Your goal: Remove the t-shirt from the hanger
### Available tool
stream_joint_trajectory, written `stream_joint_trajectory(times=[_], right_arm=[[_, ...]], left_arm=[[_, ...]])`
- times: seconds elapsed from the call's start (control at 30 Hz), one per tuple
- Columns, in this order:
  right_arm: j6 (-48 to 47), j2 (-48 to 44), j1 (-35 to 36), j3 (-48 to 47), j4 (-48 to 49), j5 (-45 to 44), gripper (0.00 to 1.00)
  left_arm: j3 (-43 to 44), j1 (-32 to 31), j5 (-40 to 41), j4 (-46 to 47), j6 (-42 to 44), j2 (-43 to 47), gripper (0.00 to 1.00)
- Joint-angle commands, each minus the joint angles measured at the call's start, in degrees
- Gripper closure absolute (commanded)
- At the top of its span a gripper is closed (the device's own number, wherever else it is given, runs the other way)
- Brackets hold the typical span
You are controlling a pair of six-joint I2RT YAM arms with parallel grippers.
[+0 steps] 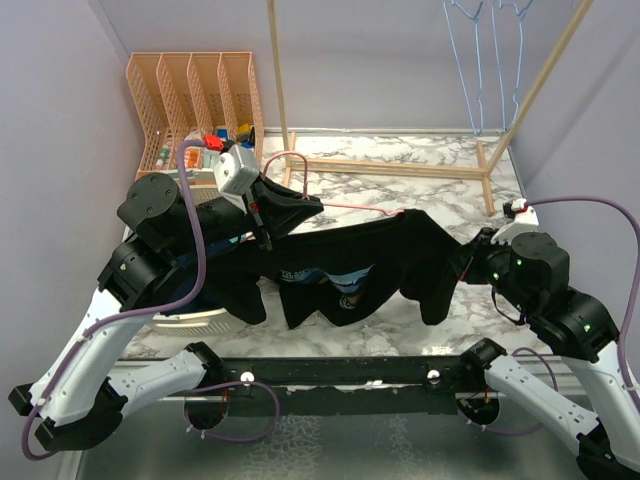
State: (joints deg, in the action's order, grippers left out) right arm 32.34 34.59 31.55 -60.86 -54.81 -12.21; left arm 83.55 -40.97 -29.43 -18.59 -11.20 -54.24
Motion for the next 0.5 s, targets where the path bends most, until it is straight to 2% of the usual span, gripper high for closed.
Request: stream_joint_trajectory(times=[0.0, 0.47], right_arm=[[-0.2, 0.8, -0.5, -0.1, -8.2, -8.0, 0.99], [4.1, 0.8, -0.5, -1.6, -11.5, -13.7, 0.99]], left_arm=[[2.3, 0.8, 6.9, 7.0, 1.6, 5.0, 1.0], [3.1, 0.8, 7.2, -2.5, 3.0, 9.7, 1.0]])
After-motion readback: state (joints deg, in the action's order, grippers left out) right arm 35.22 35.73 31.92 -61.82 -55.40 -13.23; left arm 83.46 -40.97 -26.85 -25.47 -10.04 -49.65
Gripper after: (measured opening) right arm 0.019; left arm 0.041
